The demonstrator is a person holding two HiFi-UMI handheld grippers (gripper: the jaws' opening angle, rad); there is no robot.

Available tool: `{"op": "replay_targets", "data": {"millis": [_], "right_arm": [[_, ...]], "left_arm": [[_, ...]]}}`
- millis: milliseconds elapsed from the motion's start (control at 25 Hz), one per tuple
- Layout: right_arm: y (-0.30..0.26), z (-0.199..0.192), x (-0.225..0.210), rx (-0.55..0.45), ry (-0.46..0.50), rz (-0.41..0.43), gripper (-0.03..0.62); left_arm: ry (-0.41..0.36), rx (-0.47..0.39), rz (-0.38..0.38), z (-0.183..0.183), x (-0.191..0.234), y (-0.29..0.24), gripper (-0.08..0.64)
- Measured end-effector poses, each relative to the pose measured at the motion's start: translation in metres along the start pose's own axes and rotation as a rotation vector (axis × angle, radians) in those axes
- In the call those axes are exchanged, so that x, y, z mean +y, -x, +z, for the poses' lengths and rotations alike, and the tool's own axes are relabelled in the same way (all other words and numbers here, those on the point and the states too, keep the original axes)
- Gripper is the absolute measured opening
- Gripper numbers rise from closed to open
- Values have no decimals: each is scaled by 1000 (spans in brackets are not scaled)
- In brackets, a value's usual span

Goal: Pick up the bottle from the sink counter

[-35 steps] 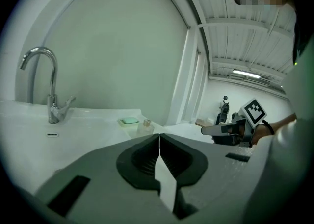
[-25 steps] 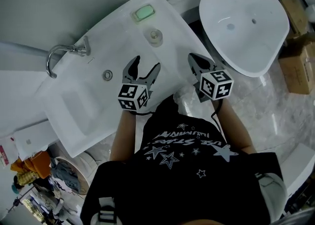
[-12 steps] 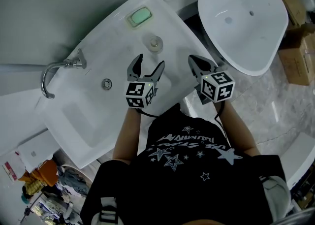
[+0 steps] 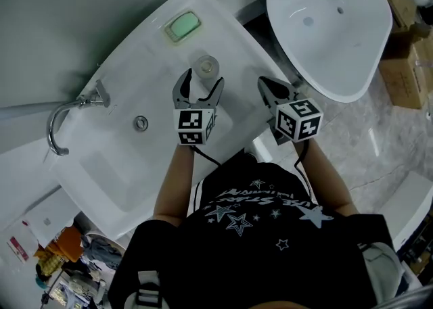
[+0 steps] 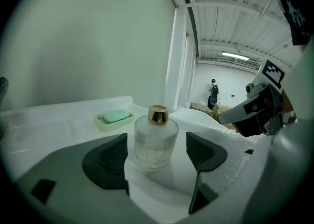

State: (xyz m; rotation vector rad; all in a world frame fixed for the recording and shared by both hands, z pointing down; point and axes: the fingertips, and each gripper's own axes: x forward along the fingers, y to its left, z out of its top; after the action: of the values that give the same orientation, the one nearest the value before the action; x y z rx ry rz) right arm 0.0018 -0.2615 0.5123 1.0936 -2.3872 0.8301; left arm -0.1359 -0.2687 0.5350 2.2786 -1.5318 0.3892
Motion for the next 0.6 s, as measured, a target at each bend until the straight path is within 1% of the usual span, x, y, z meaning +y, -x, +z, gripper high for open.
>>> {"op": "replay_targets", "data": {"millis": [160, 320, 440, 600], "right_arm": [[-6, 1, -5, 6, -2, -4, 6], [-12, -2, -5, 8, -8, 0, 6], [-14, -3, -7, 11, -9, -1, 6], [-15, -6, -12, 14, -15, -10, 6]], "left_arm": [[-17, 7, -1, 0, -1, -14, 357], [-30, 35, 3, -8, 0, -27, 357], [-55, 24, 10, -3, 1, -34, 357], [-67, 16, 12, 0, 4, -41, 357]]}}
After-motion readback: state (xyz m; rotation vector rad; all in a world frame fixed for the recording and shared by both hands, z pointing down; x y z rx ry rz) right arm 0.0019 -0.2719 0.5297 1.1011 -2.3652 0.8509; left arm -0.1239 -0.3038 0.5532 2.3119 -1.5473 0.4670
